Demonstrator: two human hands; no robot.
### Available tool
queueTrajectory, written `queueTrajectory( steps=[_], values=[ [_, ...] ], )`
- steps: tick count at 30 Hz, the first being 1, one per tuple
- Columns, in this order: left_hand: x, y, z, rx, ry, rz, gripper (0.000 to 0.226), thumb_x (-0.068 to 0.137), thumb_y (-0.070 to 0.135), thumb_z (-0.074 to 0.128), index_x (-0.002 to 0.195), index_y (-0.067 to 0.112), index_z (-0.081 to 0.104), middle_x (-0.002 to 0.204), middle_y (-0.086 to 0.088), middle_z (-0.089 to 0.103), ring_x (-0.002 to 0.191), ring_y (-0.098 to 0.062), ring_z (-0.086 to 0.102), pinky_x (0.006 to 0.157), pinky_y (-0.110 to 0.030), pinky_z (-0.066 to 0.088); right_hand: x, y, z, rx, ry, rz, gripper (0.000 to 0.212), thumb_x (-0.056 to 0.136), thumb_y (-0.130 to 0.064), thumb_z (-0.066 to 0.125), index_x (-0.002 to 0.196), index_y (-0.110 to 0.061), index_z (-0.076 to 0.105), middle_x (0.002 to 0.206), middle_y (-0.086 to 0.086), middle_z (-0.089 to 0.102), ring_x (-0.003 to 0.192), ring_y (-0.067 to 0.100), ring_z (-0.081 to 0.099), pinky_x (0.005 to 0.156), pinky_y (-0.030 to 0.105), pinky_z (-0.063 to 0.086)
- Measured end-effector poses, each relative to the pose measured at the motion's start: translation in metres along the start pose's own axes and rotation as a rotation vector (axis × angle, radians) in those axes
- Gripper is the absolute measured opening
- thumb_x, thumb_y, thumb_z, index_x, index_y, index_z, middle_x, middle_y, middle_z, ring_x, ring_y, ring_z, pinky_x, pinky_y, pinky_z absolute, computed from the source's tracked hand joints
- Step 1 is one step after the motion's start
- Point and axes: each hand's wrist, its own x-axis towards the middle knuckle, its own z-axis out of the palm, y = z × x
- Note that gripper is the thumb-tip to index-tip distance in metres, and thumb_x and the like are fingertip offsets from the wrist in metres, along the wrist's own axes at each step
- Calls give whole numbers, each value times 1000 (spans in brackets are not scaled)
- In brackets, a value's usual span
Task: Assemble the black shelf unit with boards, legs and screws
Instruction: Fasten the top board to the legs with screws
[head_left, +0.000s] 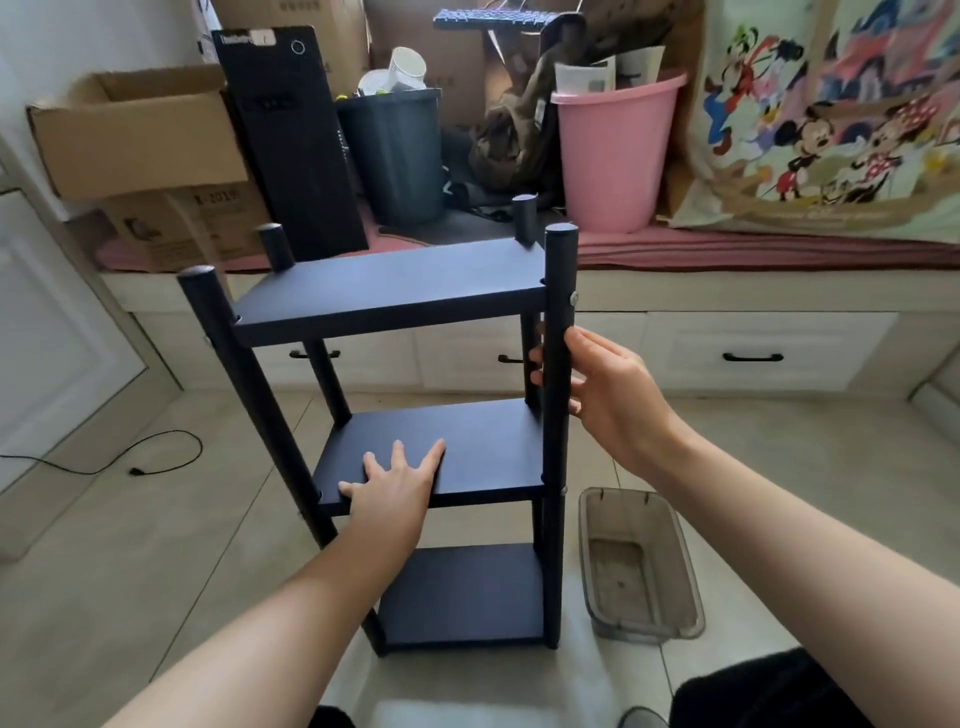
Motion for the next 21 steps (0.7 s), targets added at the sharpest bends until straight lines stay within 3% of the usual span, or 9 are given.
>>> queueTrajectory(
  steps=[7,21],
  values=[
    [7,23,3,35,-17,-20,110,91,-3,64,158,40,-13,166,-18,5,145,-50,17,106,-66,37,3,-4,-21,-11,16,11,28,100,-34,50,103,-22,75,102,0,73,93,19,70,77,30,49],
    [6,28,7,111,40,38,114,87,-6,67,159,33,-12,167,-18,7,146,-51,18,101,-62,42,-4,-4,-41,-39,36,17,26,102,-29,50,110,-19,72,106,1,74,103,27,71,88,40,51]
  ],
)
